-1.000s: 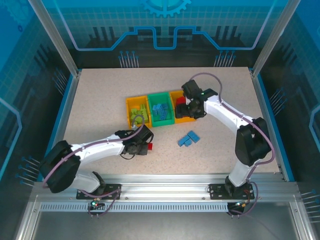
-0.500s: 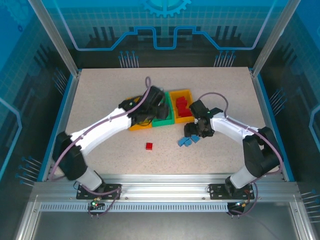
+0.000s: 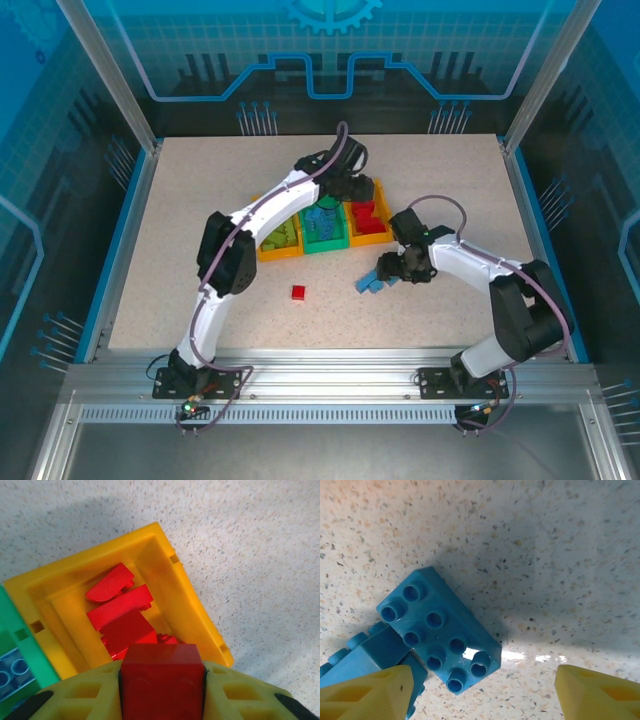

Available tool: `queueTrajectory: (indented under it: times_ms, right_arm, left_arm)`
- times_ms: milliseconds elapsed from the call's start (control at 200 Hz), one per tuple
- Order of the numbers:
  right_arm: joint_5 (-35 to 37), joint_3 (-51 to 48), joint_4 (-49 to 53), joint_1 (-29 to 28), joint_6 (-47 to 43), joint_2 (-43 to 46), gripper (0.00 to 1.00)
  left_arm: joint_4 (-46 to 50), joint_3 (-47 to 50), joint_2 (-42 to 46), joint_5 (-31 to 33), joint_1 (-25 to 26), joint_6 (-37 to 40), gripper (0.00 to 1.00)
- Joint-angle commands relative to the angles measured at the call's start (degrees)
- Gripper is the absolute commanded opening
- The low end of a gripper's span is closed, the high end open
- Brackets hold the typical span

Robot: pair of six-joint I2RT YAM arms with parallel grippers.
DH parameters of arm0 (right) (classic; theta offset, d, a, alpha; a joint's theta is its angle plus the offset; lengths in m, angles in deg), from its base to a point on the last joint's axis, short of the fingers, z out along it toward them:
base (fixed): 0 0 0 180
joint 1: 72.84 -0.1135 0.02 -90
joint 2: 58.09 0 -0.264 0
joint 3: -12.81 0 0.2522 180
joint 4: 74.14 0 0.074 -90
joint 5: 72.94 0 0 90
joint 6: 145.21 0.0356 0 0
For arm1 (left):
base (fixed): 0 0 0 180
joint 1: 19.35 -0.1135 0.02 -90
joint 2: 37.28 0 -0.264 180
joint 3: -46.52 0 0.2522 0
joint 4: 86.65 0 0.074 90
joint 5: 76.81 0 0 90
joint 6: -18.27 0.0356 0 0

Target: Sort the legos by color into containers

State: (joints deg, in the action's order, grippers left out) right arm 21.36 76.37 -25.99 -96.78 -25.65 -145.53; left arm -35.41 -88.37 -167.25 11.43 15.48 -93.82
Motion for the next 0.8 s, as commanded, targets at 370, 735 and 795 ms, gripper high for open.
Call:
queueTrajectory:
  times_ms: [370,735,795]
  right_arm:
    - [-4.33,0.23,-0.07,0.78,-4.26,-3.26,0.7]
    - [-3.58,5.49,2.5,0.1,-7.68,-8.2,0.7]
    - [-2.82,5.65,2.61,-0.12,-7.47,-8.81,0.7]
  left_arm:
    - [5.3,-2.78,-0.14,-2.24,-0.73,-0.39,0.83]
    - [2.64,33.22,27.99,7.67,-0.6,-2.42,0.99]
    - [2.57,40.15,32.5,8.81,-0.5,-4.02,0.99]
